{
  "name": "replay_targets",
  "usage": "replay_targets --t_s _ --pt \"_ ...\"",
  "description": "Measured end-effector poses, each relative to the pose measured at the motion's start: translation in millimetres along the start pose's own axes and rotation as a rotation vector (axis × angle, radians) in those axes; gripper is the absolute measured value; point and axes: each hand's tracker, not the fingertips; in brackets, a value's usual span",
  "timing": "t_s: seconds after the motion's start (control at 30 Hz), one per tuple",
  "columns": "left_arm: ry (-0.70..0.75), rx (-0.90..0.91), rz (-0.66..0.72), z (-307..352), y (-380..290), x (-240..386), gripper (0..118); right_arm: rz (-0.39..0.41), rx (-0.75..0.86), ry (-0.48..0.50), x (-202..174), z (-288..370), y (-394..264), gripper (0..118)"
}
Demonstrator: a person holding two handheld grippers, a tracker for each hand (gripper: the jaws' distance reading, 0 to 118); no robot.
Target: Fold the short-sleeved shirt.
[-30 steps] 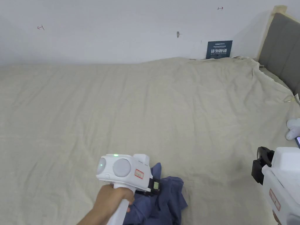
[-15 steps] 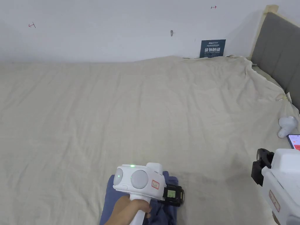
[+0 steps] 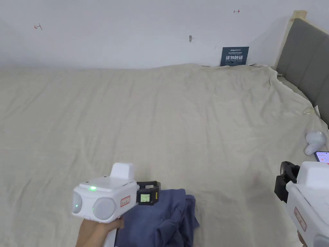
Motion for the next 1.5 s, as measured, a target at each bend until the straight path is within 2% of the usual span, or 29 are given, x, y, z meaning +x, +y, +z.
replay_targets --t_s 0.03,0.07,0.1,0.13,0.17,0.2,0.4,0.6,0.8,0.9,1.2,1.37,1.5 --pt "0.015 0.043 -0.002 1.2 -6.2 -5.0 92 0.000 0.000 0.001 -0.5 0.3 0.2 0" --pt "0.012 0.049 -0.005 -0.3 -11.6 -8.6 69 0.001 -0.001 0.000 -1.0 0.5 0.2 0" --pt "0.010 0.029 0.001 -2.7 -15.3 -10.6 30 0.003 -0.002 0.000 -1.2 0.6 0.2 0" --pt "0.024 0.022 0.000 -6.2 -20.5 -11.5 17 0.004 -0.003 -0.001 1.6 -1.5 -1.8 0" --pt "0.052 0.029 -0.017 -7.8 -27.7 -10.3 12 0.003 -0.004 -0.002 2.5 -1.8 -2.4 0" --pt "0.062 0.048 -0.052 -8.9 -34.1 -8.8 2 0.002 -0.006 -0.001 3.2 -1.9 -2.7 0" --pt "0.094 0.016 -0.150 -30.5 -72.6 5.6 0 0.003 -0.013 -0.014 6.7 0.3 -4.4 0" --pt "0.036 -0.021 -0.241 -50.9 -100.1 44.0 0 0.005 -0.026 -0.027 10.4 3.5 -6.8 0" --pt "-0.029 -0.006 -0.274 -62.5 -106.6 81.9 0 0.001 -0.032 -0.046 18.0 6.4 -7.1 0" --pt "-0.064 -0.008 -0.340 -63.1 -107.7 101.0 0 -0.002 -0.033 -0.053 22.2 6.3 -7.5 0" --pt "-0.080 -0.026 -0.376 -76.8 -117.9 125.0 0 -0.002 -0.040 -0.063 33.9 -0.1 -15.5 0" --pt "-0.087 -0.025 -0.352 -65.0 -108.9 121.3 0 -0.002 -0.038 -0.061 32.4 1.1 -15.1 0" --pt "-0.121 0.046 -0.293 -43.1 -87.0 114.4 0 -0.003 -0.018 -0.050 22.6 6.4 -6.2 0"
